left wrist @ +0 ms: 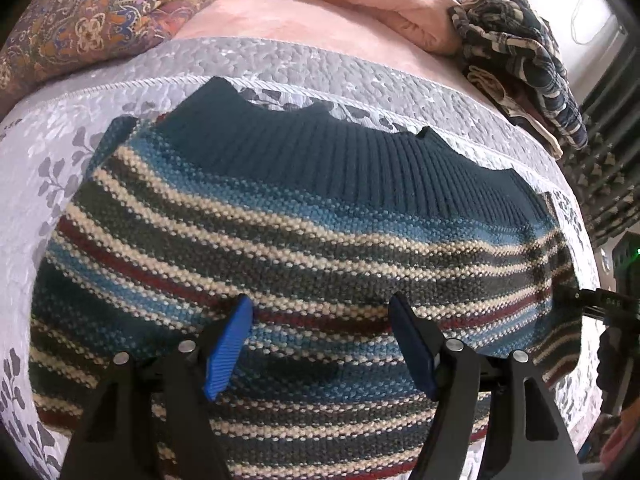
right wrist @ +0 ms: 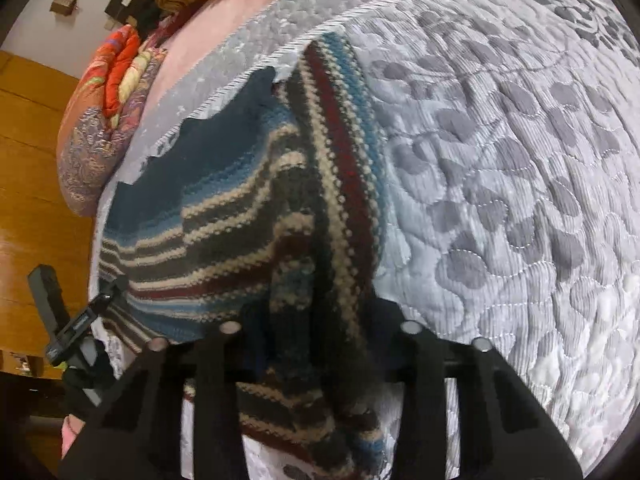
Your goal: Fold small clothes
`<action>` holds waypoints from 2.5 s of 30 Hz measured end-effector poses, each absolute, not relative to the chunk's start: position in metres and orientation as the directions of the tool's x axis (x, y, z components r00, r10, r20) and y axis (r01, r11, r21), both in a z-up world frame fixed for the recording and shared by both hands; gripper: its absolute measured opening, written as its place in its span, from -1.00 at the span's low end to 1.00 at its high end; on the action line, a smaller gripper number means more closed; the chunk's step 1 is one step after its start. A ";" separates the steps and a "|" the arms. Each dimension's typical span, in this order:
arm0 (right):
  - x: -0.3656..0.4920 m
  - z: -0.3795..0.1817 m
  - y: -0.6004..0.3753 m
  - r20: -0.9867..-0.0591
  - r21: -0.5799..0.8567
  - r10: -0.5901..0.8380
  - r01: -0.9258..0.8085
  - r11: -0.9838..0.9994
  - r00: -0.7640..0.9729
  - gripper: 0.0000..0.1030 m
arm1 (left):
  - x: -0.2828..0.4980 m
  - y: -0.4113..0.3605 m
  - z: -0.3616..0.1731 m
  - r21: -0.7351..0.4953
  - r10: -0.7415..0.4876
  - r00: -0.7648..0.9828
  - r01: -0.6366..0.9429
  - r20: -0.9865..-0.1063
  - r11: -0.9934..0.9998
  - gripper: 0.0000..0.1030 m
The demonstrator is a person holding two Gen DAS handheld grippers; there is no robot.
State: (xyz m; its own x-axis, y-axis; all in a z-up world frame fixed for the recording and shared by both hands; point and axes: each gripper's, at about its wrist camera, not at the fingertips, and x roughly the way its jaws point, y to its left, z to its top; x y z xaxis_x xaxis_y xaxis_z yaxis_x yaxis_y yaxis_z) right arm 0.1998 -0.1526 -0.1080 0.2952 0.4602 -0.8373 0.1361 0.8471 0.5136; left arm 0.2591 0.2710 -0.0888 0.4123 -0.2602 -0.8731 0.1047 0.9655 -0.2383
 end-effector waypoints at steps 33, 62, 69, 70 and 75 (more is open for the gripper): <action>0.192 -0.086 -0.142 -0.866 0.447 0.361 0.210 0.870 0.347 -0.46 | 0.260 0.283 -0.089 -0.302 -0.318 0.409 0.107 -0.855 0.947 0.44; 0.227 -0.020 0.095 -0.887 0.316 0.369 -0.216 0.924 0.278 -0.51 | 0.266 0.344 -0.057 -0.577 -0.531 0.470 0.056 -0.705 0.815 0.44; 0.235 -0.043 0.112 -0.905 0.286 0.335 -0.209 0.935 0.261 -0.49 | 0.269 0.345 -0.060 -0.628 -0.577 0.457 0.049 -0.677 0.777 0.44; 0.235 -0.045 0.113 -0.906 0.286 0.335 -0.207 0.935 0.259 -0.47 | 0.269 0.344 -0.061 -0.633 -0.583 0.450 0.048 -0.677 0.773 0.44; 0.235 -0.055 0.120 -0.900 0.324 0.370 -0.214 0.922 0.231 -0.31 | 0.269 0.339 -0.070 -0.648 -0.604 0.419 0.048 -0.678 0.760 0.44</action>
